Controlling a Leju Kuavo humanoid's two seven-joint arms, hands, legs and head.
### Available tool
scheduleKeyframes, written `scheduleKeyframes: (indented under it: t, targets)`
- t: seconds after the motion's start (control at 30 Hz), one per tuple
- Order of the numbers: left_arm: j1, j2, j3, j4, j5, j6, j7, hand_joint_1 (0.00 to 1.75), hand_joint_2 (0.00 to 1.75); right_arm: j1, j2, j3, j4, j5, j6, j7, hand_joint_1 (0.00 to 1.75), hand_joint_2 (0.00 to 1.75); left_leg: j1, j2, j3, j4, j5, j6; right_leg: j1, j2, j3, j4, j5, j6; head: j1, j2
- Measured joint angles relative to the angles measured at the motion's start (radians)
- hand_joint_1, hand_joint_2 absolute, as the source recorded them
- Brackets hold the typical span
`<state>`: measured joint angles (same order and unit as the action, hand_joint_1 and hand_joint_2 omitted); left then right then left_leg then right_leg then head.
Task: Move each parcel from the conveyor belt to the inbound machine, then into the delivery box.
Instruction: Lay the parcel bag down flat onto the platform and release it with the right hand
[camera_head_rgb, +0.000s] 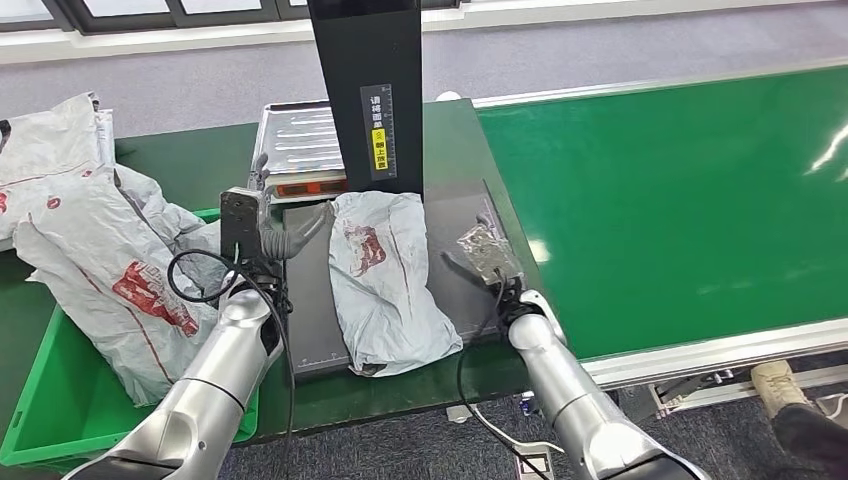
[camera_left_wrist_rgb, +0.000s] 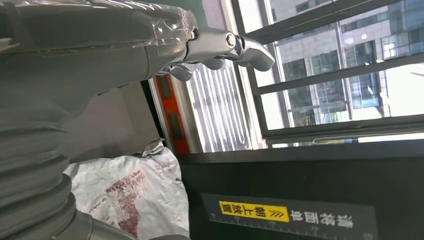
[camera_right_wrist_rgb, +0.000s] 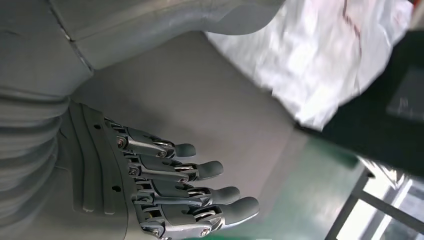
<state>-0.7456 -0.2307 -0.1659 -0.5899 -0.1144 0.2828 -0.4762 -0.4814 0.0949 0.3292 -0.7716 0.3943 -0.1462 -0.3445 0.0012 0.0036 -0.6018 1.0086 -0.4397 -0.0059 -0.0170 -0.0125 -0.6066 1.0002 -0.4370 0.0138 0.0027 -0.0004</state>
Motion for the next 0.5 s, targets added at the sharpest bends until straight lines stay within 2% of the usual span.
scheduleKeyframes:
  t: [0.13,0.2,0.37,0.5]
  targets:
    - [-0.004,0.006,-0.023,0.009,-0.043,0.008,0.000,0.00,1.75,0.024,-0.046,-0.040,-0.070,-0.040,0.111,-0.060,0.00,1.75,0.000,0.000,0.000,0.000,0.000,0.000,0.000,0.000,0.000,0.000,0.000,0.000,0.000,0.000]
    - [-0.006,0.007,-0.035,0.014,-0.073,0.007,0.006,0.00,1.75,0.027,-0.060,-0.057,-0.092,-0.054,0.114,-0.094,0.00,1.75,0.000,0.000,0.000,0.000,0.000,0.000,0.000,0.000,0.000,0.000,0.000,0.000,0.000,0.000]
    - [-0.013,0.007,-0.105,0.046,-0.239,-0.044,0.118,0.00,1.75,0.029,-0.071,-0.131,-0.142,-0.042,-0.135,-0.096,0.00,1.75,0.000,0.000,0.000,0.000,0.000,0.000,0.000,0.000,0.000,0.000,0.000,0.000,0.000,0.000]
    - [-0.023,0.006,-0.182,0.091,-0.357,-0.087,0.194,0.00,1.75,0.032,-0.076,-0.187,-0.166,-0.054,-0.218,-0.090,0.00,1.75,-0.001,0.000,0.000,0.000,0.000,0.000,-0.001,0.000,0.000,0.000,0.000,0.000,0.000,0.000]
